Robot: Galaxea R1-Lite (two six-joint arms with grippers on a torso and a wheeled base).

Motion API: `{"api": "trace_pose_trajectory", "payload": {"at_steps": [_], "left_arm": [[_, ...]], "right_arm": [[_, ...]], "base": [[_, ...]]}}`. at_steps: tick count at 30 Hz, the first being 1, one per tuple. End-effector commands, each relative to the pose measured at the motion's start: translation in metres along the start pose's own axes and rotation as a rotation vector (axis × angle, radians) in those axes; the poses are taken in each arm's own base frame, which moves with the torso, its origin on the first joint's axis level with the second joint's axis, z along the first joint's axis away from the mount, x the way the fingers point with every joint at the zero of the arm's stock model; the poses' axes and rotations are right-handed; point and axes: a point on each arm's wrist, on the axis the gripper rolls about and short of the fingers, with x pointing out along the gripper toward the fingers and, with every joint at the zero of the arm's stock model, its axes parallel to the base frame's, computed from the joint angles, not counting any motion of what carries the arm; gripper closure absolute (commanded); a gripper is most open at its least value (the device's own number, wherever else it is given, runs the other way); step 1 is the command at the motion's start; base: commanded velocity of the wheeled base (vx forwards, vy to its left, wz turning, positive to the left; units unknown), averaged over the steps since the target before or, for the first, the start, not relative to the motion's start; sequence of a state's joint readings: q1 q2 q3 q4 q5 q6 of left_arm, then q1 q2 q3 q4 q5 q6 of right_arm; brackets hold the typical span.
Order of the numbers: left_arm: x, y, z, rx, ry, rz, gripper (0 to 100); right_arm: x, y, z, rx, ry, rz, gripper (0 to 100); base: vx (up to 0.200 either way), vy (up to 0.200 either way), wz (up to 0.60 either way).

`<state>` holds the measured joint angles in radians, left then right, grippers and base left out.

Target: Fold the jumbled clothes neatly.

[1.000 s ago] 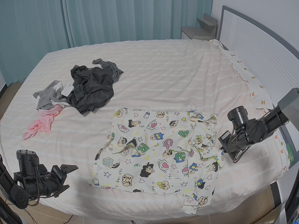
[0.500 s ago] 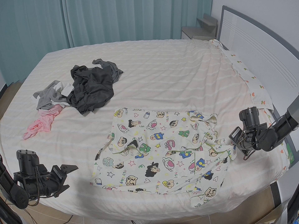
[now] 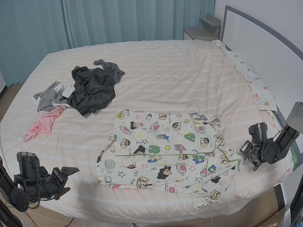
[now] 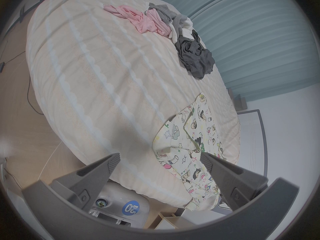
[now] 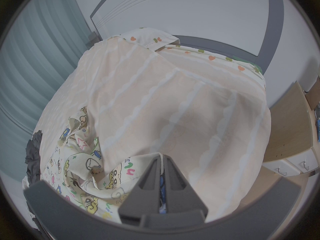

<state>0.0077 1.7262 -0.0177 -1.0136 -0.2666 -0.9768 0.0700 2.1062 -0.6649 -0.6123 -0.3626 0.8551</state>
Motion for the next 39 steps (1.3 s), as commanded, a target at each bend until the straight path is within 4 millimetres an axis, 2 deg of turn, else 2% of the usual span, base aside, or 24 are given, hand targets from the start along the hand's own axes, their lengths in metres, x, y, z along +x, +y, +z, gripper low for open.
{"api": "trace_pose_trajectory", "payload": {"at_steps": [1, 5, 6, 8, 12, 13, 15, 16, 17, 18, 22, 24, 31, 39], "left_arm": [[-0.002, 0.003, -0.003, -0.003, 0.009, 0.010, 0], [0.000, -0.001, -0.008, 0.021, 0.037, -0.006, 0], [0.000, -0.001, -0.008, 0.021, 0.037, -0.006, 0], [0.002, -0.007, -0.015, 0.057, 0.069, -0.027, 0], [0.018, -0.039, -0.024, 0.161, 0.089, -0.124, 0], [0.028, -0.050, -0.025, 0.180, 0.090, -0.134, 0], [0.045, -0.058, -0.029, 0.198, 0.114, -0.108, 0], [0.047, -0.058, -0.029, 0.200, 0.116, -0.102, 0], [0.076, -0.068, -0.033, 0.215, 0.129, -0.020, 0], [0.092, -0.073, -0.033, 0.221, 0.130, 0.034, 0], [0.126, -0.082, -0.033, 0.202, 0.165, 0.124, 0], [0.138, -0.078, -0.034, 0.201, 0.172, 0.164, 0], [0.158, -0.071, -0.034, 0.271, 0.099, 0.231, 0], [0.162, -0.087, -0.029, 0.263, 0.070, 0.177, 0]], "right_arm": [[0.004, -0.012, -0.005, -0.019, 0.010, -0.030, 100], [0.004, -0.015, -0.004, -0.023, 0.000, -0.015, 100], [0.004, -0.015, -0.004, -0.023, 0.000, -0.015, 0], [0.005, -0.017, -0.002, -0.031, -0.003, -0.016, 0], [-0.006, -0.019, -0.001, -0.024, 0.020, 0.052, 0], [-0.013, -0.020, -0.001, -0.015, 0.025, 0.094, 0], [-0.019, -0.022, -0.003, -0.013, 0.037, 0.127, 0], [-0.020, -0.022, -0.003, -0.013, 0.038, 0.130, 0], [-0.027, -0.024, -0.009, -0.026, 0.044, 0.160, 0], [-0.032, -0.025, -0.013, -0.035, 0.042, 0.170, 0], [-0.047, -0.030, -0.021, -0.050, 0.026, 0.220, 0], [-0.052, -0.030, -0.023, -0.058, 0.011, 0.248, 0], [-0.065, -0.031, -0.033, -0.111, -0.010, 0.313, 0], [-0.068, -0.033, -0.036, -0.115, -0.012, 0.326, 0]], "base": [[0.000, 0.000, 0.00], [0.000, 0.000, 0.00], [0.000, 0.000, 0.00], [0.000, 0.000, 0.00], [0.000, 0.000, 0.00], [0.000, 0.000, 0.00], [0.000, 0.000, 0.00], [0.000, 0.000, 0.00], [0.000, 0.000, 0.00], [0.000, 0.000, 0.00], [0.000, 0.000, 0.00], [0.000, 0.000, 0.00], [0.000, 0.000, 0.00], [0.000, 0.000, 0.00]]}}
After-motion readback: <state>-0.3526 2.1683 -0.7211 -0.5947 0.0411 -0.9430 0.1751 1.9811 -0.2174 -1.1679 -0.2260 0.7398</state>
